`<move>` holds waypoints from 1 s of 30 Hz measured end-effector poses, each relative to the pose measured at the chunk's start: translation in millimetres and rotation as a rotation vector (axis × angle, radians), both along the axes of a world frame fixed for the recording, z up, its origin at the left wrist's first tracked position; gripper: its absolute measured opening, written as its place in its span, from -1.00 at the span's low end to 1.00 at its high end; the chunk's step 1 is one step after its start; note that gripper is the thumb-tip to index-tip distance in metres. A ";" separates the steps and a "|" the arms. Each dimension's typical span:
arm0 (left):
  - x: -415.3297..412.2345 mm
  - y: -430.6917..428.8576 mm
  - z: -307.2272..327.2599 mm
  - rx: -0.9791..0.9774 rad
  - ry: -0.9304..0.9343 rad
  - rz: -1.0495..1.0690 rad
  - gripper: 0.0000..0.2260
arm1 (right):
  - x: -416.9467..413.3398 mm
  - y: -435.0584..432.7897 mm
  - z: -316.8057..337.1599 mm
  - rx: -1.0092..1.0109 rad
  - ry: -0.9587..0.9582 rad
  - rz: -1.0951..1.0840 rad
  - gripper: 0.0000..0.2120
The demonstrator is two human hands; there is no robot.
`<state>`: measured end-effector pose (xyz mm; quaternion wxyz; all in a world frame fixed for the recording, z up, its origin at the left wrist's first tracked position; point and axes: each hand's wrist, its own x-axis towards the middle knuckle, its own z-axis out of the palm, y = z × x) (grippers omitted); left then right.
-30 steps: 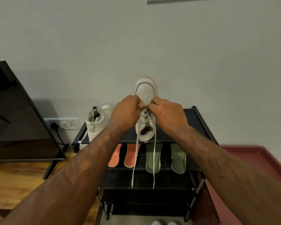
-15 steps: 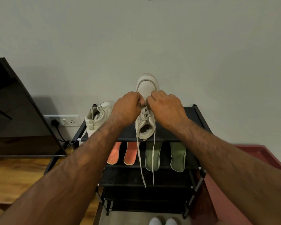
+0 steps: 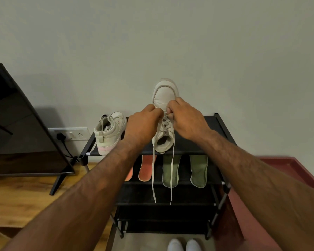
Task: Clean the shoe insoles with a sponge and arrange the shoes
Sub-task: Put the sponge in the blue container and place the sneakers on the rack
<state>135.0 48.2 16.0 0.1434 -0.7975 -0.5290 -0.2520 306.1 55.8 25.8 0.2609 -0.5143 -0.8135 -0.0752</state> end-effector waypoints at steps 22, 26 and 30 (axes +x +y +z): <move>-0.2 2.2 8.3 -0.150 -0.213 0.000 -0.97 | -5.5 -16.9 -15.2 0.260 -0.288 -0.002 -0.73; -2.5 6.3 8.6 -0.159 -0.225 -0.005 -0.92 | -6.4 -18.2 -16.1 0.257 -0.339 -0.004 -0.64; 0.4 7.2 6.4 -0.175 -0.254 -0.019 -0.89 | -11.3 -18.5 -9.1 0.224 -0.333 -0.006 -0.67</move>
